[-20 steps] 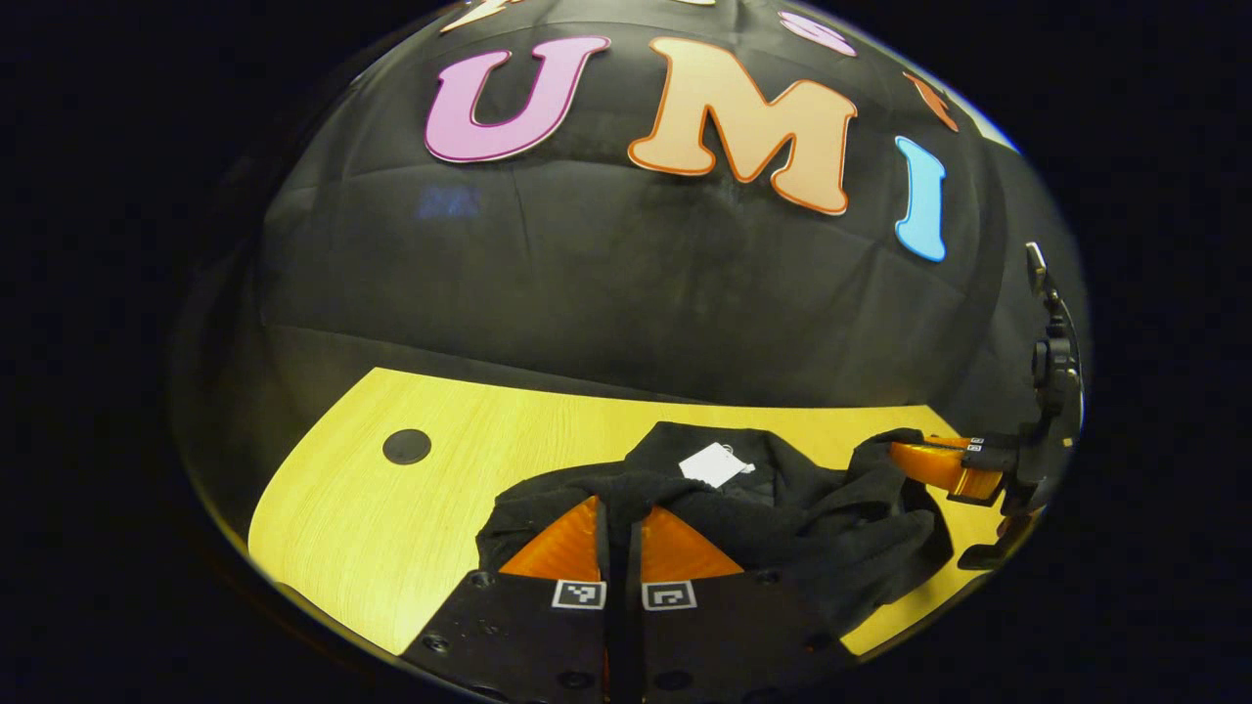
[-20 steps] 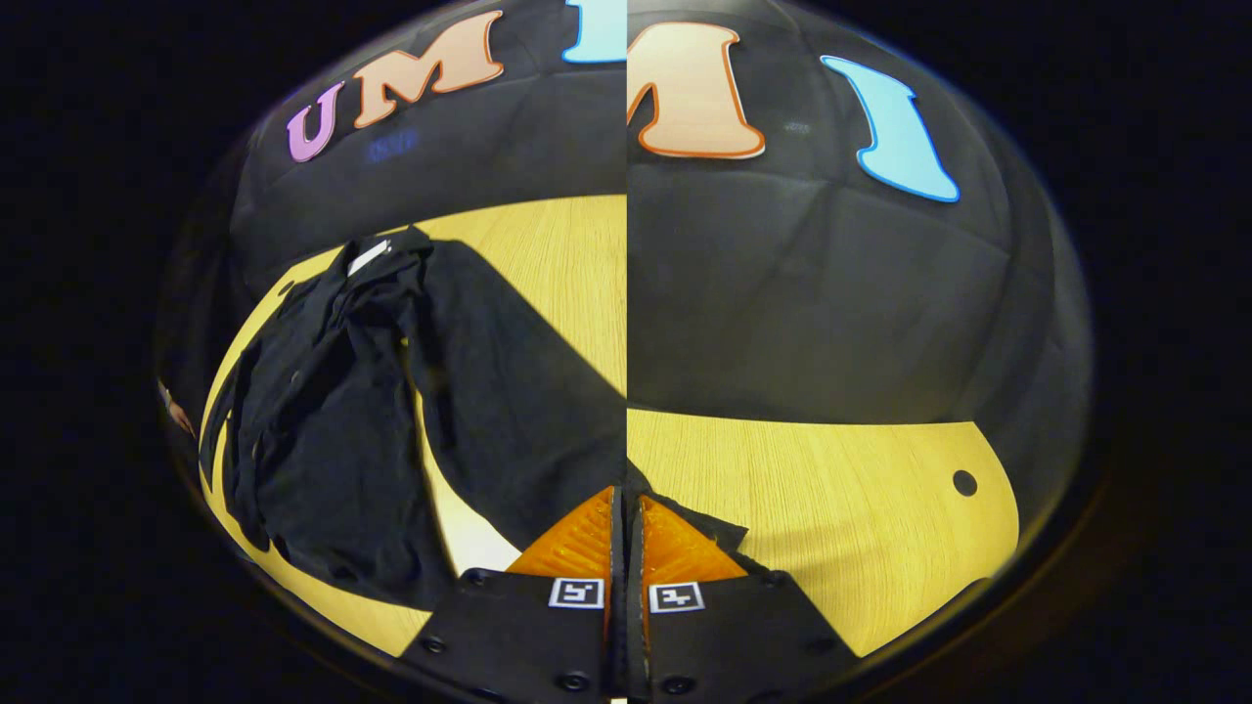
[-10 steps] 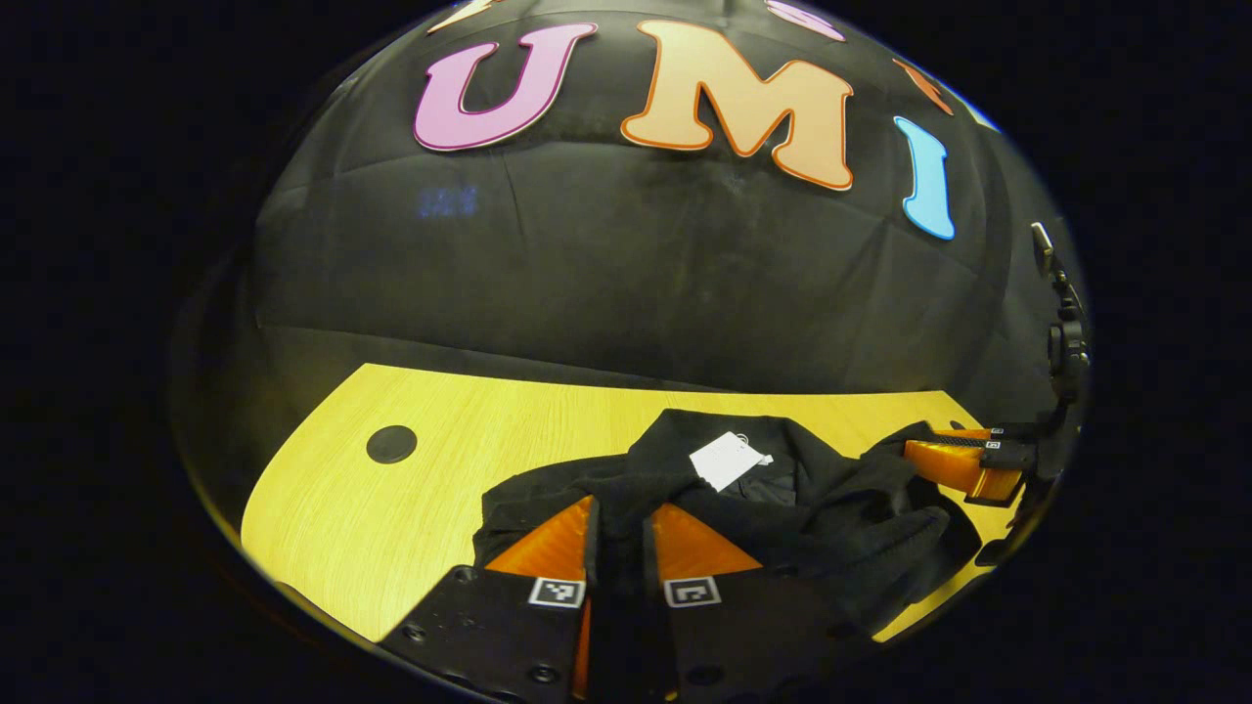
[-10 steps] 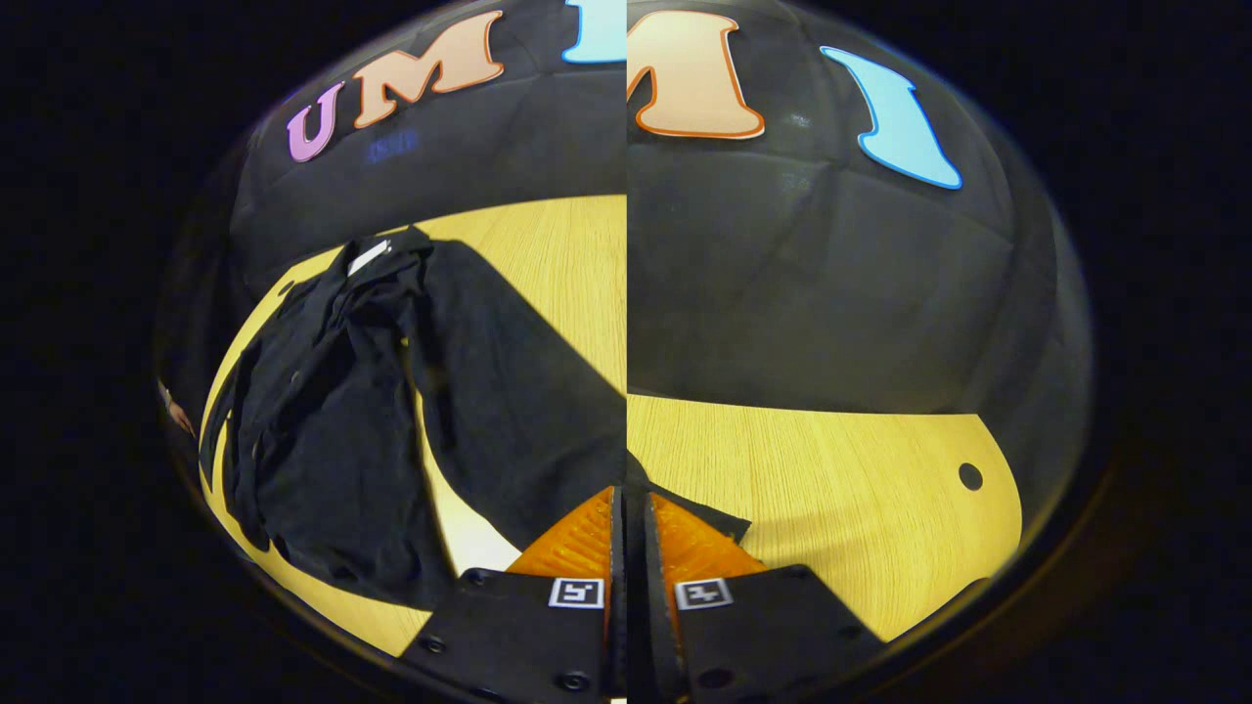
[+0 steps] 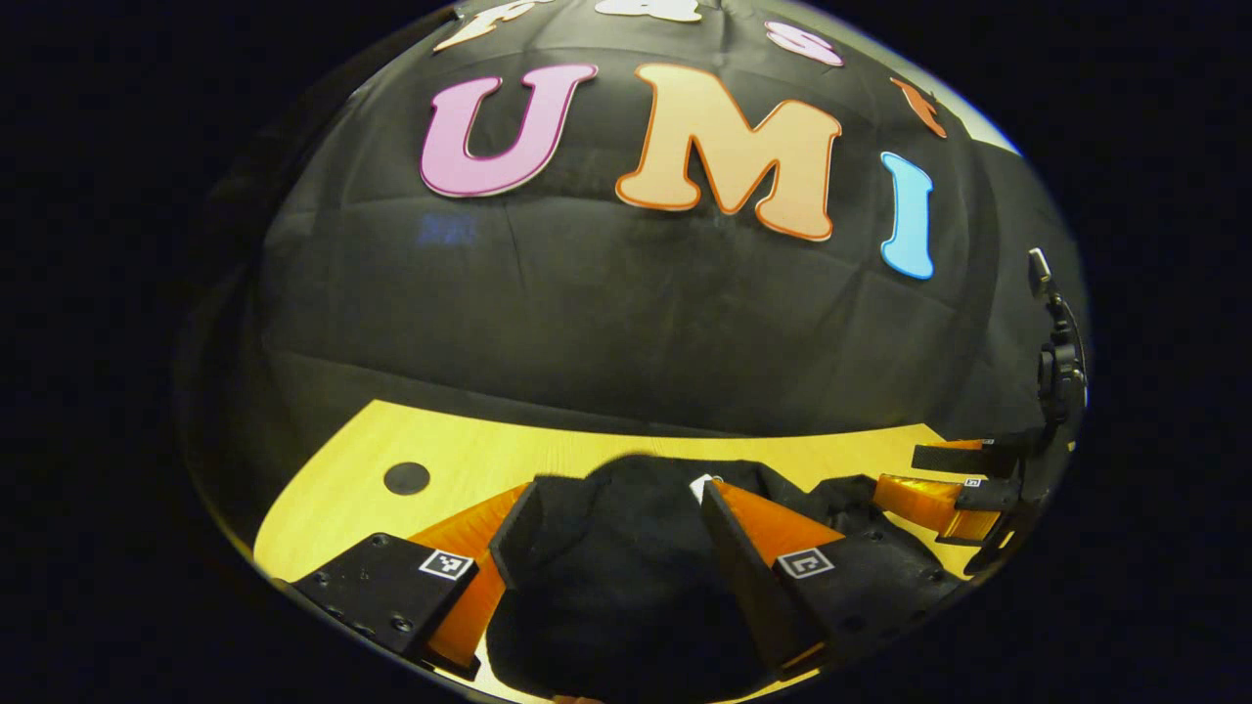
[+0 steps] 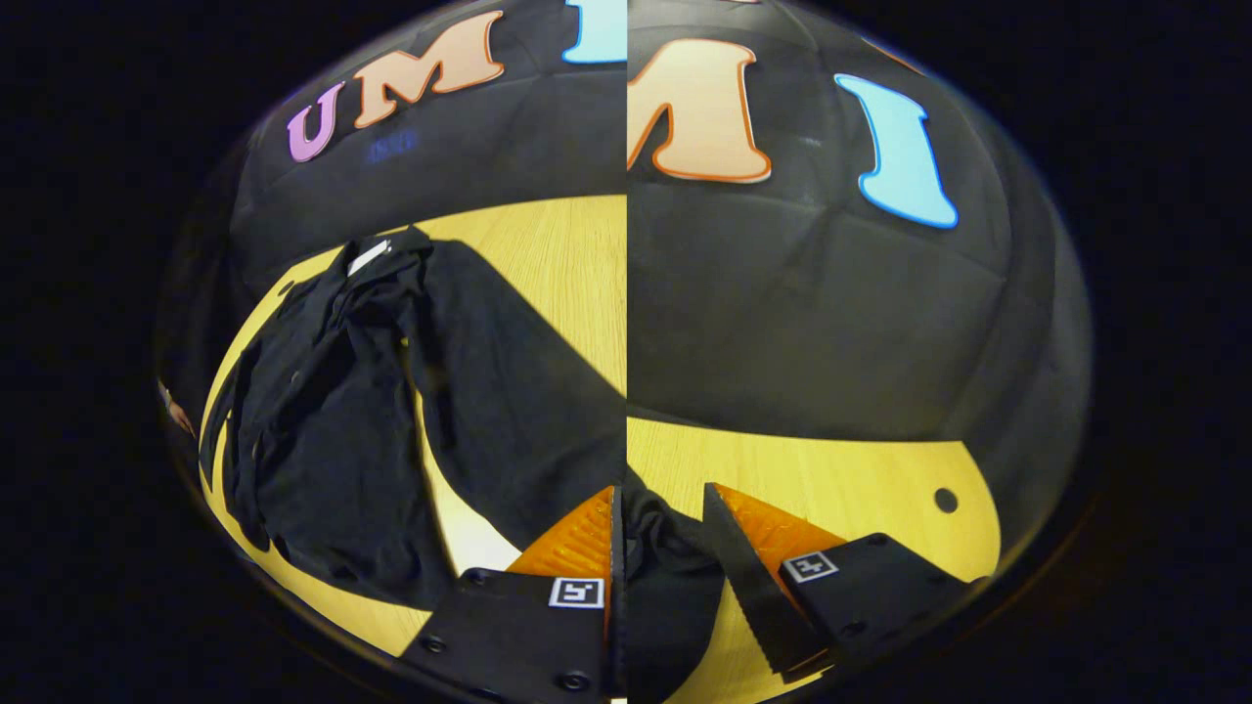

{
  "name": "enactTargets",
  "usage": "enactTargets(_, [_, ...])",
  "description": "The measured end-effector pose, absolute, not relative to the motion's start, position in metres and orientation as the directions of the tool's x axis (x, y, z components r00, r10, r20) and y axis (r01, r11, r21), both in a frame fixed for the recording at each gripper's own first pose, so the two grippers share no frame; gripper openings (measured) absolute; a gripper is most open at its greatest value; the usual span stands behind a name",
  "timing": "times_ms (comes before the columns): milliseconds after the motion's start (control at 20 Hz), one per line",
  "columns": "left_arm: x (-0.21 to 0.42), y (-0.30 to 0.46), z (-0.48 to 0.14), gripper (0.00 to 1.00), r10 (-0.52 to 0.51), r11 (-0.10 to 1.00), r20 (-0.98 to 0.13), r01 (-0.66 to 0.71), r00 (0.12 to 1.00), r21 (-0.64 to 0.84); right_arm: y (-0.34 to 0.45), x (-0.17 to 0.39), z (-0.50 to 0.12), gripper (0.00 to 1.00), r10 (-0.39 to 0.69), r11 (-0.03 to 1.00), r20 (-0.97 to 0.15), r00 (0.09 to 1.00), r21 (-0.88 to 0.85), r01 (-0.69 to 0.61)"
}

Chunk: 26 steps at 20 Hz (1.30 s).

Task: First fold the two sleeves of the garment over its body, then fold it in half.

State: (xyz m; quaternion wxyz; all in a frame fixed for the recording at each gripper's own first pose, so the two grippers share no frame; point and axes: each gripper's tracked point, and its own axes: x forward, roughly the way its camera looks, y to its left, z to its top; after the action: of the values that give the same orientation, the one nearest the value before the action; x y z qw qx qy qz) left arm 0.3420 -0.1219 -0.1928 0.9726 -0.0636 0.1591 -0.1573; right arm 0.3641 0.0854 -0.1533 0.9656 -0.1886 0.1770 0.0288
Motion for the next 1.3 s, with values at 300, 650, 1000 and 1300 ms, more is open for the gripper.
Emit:
enactTargets(300, [0.305,-0.094,-0.116,0.95,-0.269,0.959,-0.162,0.248,0.949,-0.137,0.102,0.317,-0.096,0.51,0.043,0.914,-0.265,0.963,-0.379,-0.145])
enactTargets(650, [0.235,-0.064,-0.053,0.94,-0.226,0.968,-0.062,0.218,0.972,-0.121,0.104,0.222,-0.047,0.5,0.084,0.921,-0.148,0.985,-0.366,-0.133])
enactTargets(1000, [0.159,-0.061,-0.017,0.93,-0.207,0.977,-0.005,0.207,0.978,-0.046,0.111,0.123,-0.013,0.5,0.148,0.956,-0.013,0.989,-0.254,-0.147])
enactTargets(1300, [0.11,-0.073,-0.024,0.93,-0.234,0.97,-0.035,0.231,0.972,-0.077,0.106,0.062,-0.012,0.02,0.122,0.973,0.06,0.991,-0.202,-0.108])
